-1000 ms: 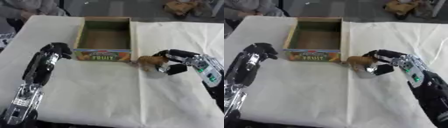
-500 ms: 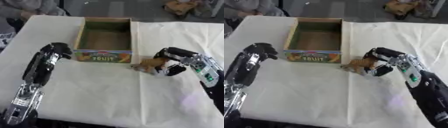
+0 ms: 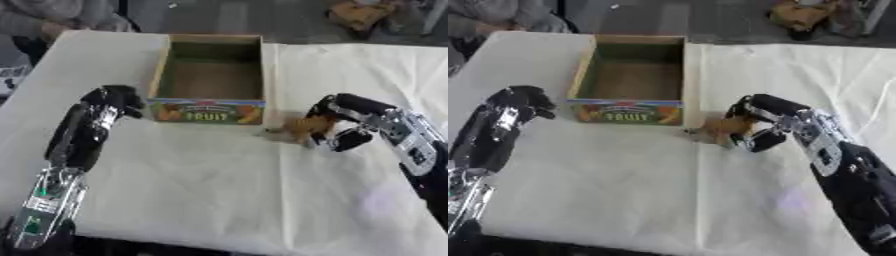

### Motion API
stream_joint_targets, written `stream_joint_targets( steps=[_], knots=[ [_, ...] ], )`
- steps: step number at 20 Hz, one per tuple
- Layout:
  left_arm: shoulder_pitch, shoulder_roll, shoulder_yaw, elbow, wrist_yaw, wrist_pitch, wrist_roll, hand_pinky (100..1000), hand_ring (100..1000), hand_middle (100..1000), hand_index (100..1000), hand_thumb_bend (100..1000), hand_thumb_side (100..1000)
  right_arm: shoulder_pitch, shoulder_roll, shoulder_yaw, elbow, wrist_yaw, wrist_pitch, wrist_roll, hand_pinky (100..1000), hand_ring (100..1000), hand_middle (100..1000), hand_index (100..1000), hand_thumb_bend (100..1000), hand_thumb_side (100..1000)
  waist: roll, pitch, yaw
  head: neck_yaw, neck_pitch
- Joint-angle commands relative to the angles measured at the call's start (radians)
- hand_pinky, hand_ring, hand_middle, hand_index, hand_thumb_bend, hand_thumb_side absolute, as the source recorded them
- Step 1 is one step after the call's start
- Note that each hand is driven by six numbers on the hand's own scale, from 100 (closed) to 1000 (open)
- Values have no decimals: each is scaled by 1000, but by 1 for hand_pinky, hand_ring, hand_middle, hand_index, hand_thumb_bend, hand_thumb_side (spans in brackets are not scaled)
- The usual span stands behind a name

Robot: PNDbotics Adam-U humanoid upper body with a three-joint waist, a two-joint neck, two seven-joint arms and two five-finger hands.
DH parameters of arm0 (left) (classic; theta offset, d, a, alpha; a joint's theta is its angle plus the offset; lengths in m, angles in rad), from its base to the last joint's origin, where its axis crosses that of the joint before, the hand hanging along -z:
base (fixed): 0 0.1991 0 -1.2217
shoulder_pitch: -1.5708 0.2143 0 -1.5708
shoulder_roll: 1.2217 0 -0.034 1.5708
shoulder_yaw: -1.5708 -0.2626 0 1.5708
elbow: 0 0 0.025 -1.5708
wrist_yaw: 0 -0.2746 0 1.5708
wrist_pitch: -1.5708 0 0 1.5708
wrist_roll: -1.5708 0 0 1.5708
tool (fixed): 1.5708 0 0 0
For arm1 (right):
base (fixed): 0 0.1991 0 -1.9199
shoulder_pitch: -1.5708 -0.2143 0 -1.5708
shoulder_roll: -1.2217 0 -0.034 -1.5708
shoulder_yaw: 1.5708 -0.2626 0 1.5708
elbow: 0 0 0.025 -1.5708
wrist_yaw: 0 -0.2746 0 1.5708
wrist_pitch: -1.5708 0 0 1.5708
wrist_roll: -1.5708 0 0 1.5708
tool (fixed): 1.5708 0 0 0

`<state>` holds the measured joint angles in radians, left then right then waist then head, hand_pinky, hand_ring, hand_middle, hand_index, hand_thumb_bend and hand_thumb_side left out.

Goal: Pick up objects on the table and place them in the box.

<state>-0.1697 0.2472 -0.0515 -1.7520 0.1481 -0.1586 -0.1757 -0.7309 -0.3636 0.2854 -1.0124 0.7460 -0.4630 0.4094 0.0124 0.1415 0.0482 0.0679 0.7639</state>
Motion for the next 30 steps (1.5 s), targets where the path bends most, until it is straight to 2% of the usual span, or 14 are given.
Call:
stream_joint_targets(
  steps=[1,3,9,18,21,26,28,30],
  knots=[
    [-11,20,0,-12,4,-1,-3,619,649,590,709,100,608,-27,-24,-12,-17,5,-5,-11,616,509,377,536,100,110,-1,-17,-7,3,2],
    [-11,21,2,-12,4,-1,-3,619,650,590,709,100,608,-48,-52,-40,-60,-22,-2,-38,617,509,376,534,100,109,-4,-16,-10,2,-3],
    [-12,22,1,-12,4,0,-6,618,650,591,710,100,608,-69,-99,-41,-126,-88,57,-53,619,511,379,536,100,110,-9,-20,-9,1,-7],
    [-14,22,-11,-13,10,2,-19,618,652,593,709,100,602,-133,-130,-69,-113,-113,89,-55,622,512,382,536,100,105,-15,-31,13,-7,-8],
    [-22,17,-19,-17,18,3,-27,618,652,593,709,100,597,-159,-132,-76,-95,-103,91,-63,624,514,384,537,100,104,-16,-32,32,-16,-9],
    [-25,16,-21,-19,22,5,-31,618,652,593,709,100,597,-167,-131,-79,-82,-93,85,-72,624,514,384,537,100,104,-16,-32,37,-18,-10],
    [-45,9,-31,-35,33,-2,-39,618,653,594,710,100,562,-188,-116,-87,-73,-81,92,-77,626,518,389,543,100,100,-16,-26,58,-40,-21],
    [-83,3,-46,-48,50,2,-50,618,654,594,710,100,550,-221,-103,-99,-36,-60,107,-82,626,520,391,545,100,101,-19,-18,101,-76,-33]
  ],
)
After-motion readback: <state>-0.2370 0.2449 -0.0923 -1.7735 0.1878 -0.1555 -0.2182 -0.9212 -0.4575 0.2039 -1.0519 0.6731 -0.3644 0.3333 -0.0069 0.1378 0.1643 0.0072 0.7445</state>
